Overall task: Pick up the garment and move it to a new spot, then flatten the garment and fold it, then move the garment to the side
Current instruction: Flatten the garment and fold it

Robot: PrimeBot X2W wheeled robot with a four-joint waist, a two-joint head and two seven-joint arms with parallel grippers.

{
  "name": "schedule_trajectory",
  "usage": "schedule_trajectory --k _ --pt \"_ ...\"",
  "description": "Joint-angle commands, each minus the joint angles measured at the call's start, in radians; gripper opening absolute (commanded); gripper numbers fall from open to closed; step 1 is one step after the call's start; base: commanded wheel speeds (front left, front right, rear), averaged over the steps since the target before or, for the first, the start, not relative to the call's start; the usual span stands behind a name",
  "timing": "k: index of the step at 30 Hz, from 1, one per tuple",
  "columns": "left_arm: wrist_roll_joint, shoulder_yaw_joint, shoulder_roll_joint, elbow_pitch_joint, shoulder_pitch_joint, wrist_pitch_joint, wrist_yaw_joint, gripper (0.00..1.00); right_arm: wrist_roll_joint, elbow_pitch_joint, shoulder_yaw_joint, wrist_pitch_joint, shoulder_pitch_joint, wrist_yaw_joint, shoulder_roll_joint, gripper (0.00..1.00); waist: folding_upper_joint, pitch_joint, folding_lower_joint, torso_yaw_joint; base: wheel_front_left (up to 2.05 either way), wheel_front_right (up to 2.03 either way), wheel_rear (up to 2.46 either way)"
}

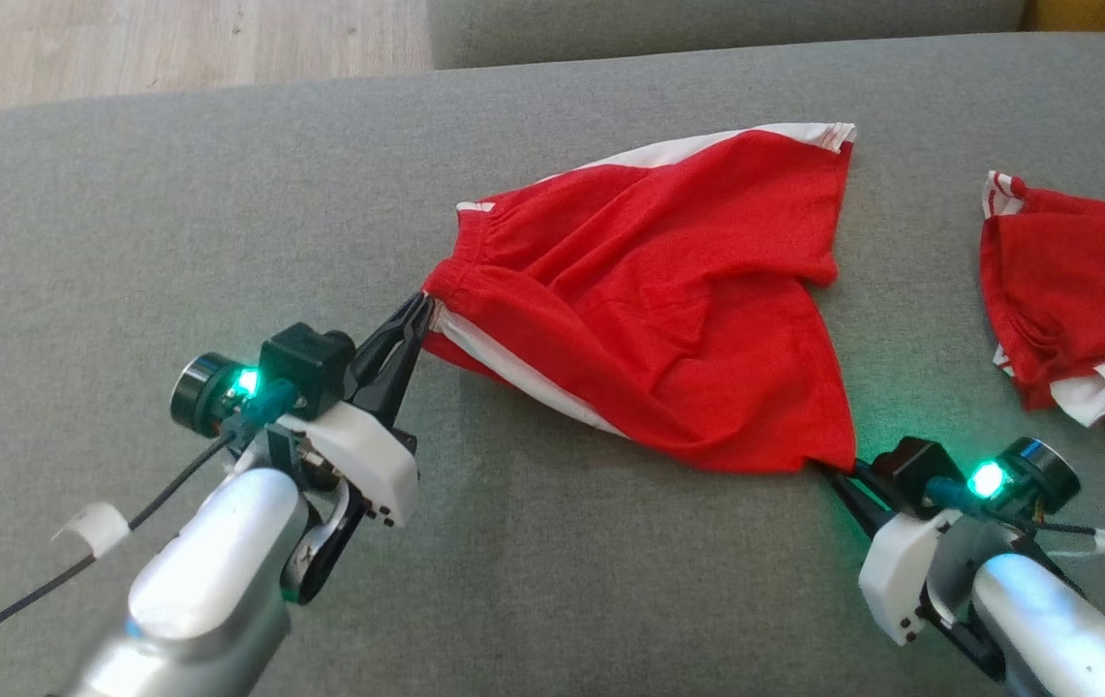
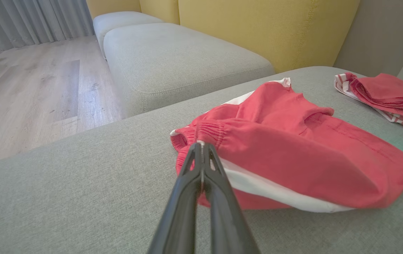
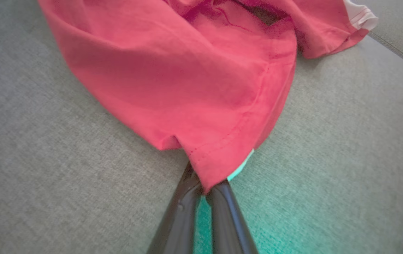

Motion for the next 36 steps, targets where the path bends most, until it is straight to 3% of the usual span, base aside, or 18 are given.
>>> schedule_trajectory --k 1,11,21,36 --pt "-0.008 0.037 0.036 -0.030 -0.042 -0.008 0.006 0.00 0.013 -0.005 0.003 0.004 -0.012 -0.001 -0.027 0.00 0.0000 -0.002 0.0000 -0.002 0.00 0.00 0.00" --pt "-0.016 0.065 0.069 -0.051 -0.037 -0.050 0.020 0.00 0.188 -0.153 -0.085 -0.031 -0.036 -0.001 -0.024 0.00 0.0000 -0.061 0.0000 -0.026 0.00 0.00 0.00" --pt "-0.038 0.139 0.108 -0.097 -0.113 -0.077 0.041 0.00 0.287 -0.349 -0.163 0.049 -0.147 -0.001 -0.070 0.00 0.0000 -0.113 0.0000 -0.036 0.00 0.00 0.00" --pt "-0.057 0.233 0.105 -0.165 -0.261 -0.133 0.088 0.00 0.300 -0.374 -0.217 0.064 -0.419 -0.001 -0.058 0.00 0.0000 -0.182 0.0000 -0.049 0.00 0.00 0.00"
